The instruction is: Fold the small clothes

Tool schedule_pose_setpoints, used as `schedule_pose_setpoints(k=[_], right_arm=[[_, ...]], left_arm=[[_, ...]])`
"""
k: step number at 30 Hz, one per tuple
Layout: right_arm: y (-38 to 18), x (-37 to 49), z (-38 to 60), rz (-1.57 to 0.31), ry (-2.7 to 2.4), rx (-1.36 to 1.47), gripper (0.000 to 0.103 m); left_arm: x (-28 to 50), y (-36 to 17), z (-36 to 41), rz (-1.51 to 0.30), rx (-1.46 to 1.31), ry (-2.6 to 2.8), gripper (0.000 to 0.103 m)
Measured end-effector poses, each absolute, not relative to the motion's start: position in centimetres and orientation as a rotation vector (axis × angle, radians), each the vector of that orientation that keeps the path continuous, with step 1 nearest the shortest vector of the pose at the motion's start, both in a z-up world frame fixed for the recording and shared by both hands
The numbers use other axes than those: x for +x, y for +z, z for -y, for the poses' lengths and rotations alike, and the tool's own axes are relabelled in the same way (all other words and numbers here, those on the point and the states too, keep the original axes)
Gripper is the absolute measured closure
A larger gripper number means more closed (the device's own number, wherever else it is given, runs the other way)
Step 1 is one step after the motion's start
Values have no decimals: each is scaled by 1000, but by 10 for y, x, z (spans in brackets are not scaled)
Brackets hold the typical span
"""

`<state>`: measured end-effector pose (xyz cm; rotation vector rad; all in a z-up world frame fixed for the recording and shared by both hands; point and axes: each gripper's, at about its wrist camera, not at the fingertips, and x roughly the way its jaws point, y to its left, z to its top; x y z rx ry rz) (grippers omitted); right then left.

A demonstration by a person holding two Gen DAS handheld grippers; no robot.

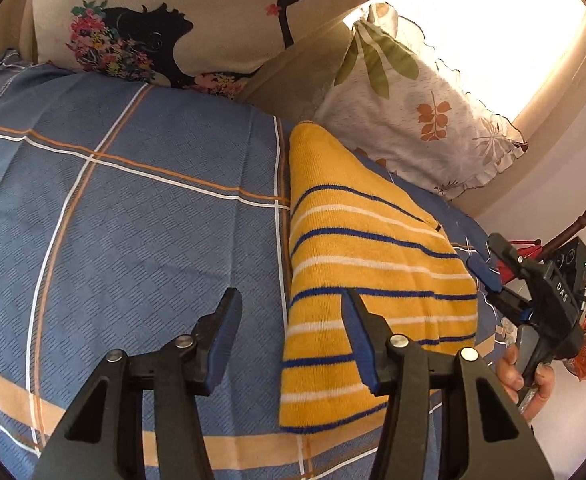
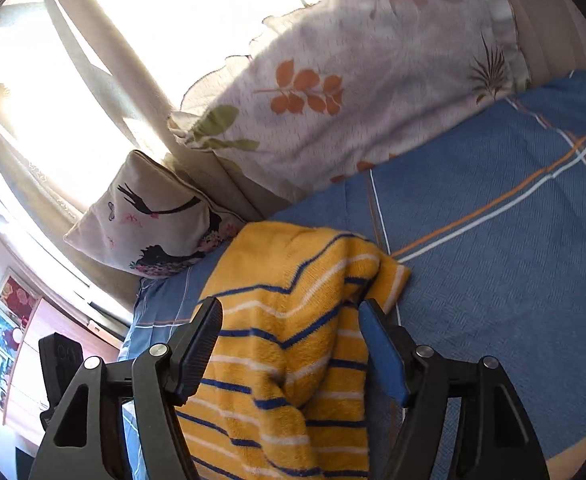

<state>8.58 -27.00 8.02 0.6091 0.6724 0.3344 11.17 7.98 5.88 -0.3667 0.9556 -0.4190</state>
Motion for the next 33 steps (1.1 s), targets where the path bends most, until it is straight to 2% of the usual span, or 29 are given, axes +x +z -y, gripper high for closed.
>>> schedule_pose_setpoints(k=[4, 9, 14, 21, 22, 24, 25, 26, 29, 33], right_arm=[[93, 99, 244, -680, 403, 554, 20], [53, 152, 227, -837, 441, 611, 20], [39, 187, 242, -885, 157, 396, 21], [59, 159, 267, -813, 192, 481, 20], [59, 159, 266, -826, 208, 485, 22], [50, 162, 263, -884, 278, 532, 41], [44, 167, 258, -931, 304, 540, 64], [40, 173, 249, -964, 300, 509, 75], [48, 180, 235, -945, 245, 363, 83], [53, 183, 218, -916, 65, 133, 83]], left_arm=[[85, 66, -77, -896, -329, -412, 52], [55, 76, -73, -827, -297, -424, 46], [39, 79, -72, -796, -272, -430, 45], [35, 72, -73, -786, -281, -429, 40], [35, 70, -72, -795, -285, -434, 40], [34, 66, -71, -809, -291, -442, 40], [33, 66, -71, -813, -290, -441, 40], [32, 65, -71, -812, -287, -436, 40], [29, 67, -75, -802, -284, -414, 40], [23, 70, -78, -780, -277, -386, 40]])
